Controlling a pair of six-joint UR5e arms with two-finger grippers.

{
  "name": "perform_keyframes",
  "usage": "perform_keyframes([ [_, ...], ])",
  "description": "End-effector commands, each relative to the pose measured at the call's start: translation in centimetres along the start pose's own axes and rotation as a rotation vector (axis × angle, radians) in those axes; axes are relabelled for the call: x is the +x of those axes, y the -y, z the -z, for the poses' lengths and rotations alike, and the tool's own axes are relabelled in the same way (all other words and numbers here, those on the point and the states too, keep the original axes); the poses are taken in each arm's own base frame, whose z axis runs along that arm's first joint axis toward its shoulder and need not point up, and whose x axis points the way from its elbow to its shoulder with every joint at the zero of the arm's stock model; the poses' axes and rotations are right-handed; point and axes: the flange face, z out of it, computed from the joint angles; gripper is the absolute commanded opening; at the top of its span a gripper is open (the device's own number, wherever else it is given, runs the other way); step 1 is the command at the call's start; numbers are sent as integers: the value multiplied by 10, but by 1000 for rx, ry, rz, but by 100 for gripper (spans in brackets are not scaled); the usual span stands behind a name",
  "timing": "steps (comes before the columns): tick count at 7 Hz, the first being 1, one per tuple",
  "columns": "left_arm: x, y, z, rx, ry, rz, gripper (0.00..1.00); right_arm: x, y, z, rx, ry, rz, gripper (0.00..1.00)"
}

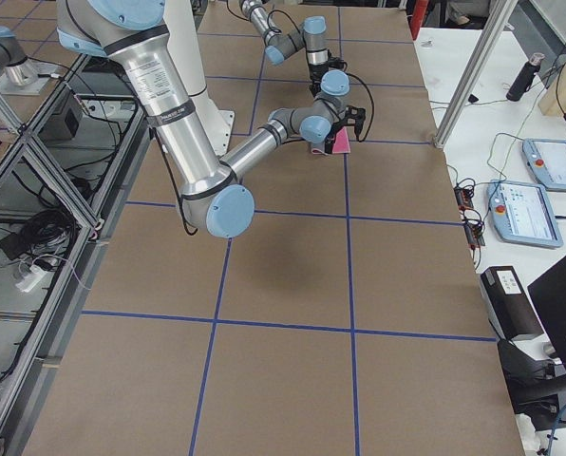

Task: Fold towel twice with both arms
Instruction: 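Hold the folded towel with the left gripper while the right gripper grasps its other end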

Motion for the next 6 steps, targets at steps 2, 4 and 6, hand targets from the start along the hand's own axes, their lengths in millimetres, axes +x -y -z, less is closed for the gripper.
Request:
perform_keyframes([
  [2,-9,-2,4,-19,4,-11,0,-32,4,-25,16,-12,12,98],
  [4,-10,-2,3,-18,6,-13,0,-31,1,-62,15,112,-28,96],
  [6,-9,-2,4,-19,4,-14,0,-37,-33,-103,35,95,-14,95],
])
